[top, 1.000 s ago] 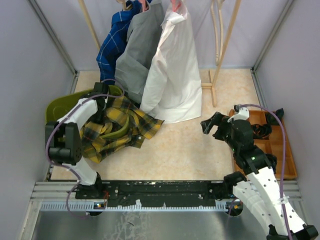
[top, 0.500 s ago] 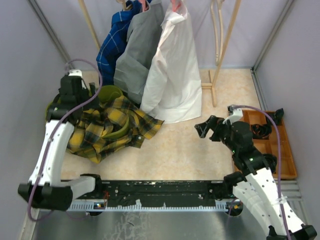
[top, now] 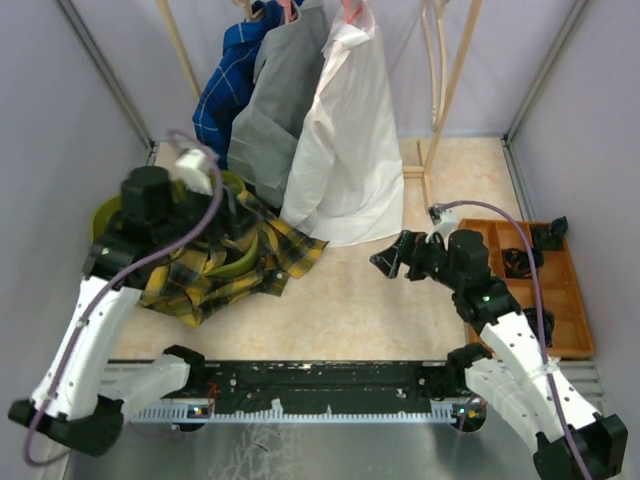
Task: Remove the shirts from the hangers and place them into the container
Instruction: Place the shirt in the bin.
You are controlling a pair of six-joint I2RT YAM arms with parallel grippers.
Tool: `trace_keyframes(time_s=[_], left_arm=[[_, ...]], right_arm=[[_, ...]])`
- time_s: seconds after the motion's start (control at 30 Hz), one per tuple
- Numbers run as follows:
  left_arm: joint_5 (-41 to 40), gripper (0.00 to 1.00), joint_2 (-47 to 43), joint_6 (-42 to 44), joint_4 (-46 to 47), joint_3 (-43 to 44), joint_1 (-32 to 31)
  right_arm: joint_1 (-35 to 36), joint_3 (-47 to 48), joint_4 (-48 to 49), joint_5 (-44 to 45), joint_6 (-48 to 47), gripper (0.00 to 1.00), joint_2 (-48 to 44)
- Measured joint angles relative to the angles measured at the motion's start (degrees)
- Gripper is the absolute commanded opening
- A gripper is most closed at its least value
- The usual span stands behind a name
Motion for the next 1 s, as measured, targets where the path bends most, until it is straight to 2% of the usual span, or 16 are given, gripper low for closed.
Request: trace_keyframes(time_s=[0.1,0.17,0.23,0.3,0.47,0.57,0.83,1.0], left_arm=[[0.0,0.82,3.7,0.8,-0.4,0.1,-18.0],[-3.0,0.86,7.9,1.6,-2.0,0.1,-28.2],[-7.4,0.88,12.2,2.7,-4.3,0.0,-35.4],[-12.2,0.90,16.0,3.8,-6.5,-0.6,-39.4],[-26.8,0.94,25.6,4.7,-15.3,-1.5,-41.0],[-32.7,0.95,30.0,5.7,-17.6,-2.3,-41.0],[-45.5,0.97,40.9,9.0,-19.0,-2.8,-41.0],[-51.2,0.96,41.7,12.1,-18.1,-3.0,-41.0]], right_arm=[[0.1,0.0,0.1,0.7,0.4,0.95,-1.9],[0.1,0.0,0.2,1.2,0.8,0.95,-3.3],[0.1,0.0,0.1,2.0,0.8,0.96,-4.3],[0.1,0.0,-0.2,2.8,0.8,0.96,-5.0],[0.1,0.0,-2.9,6.1,0.8,0.98,-6.6],[0.1,0.0,-4.1,8.5,0.8,0.98,-7.9],[0.1,0.0,-5.0,11.8,0.8,0.99,-8.5],[0.1,0.0,-5.8,12.7,0.8,0.99,-7.6]])
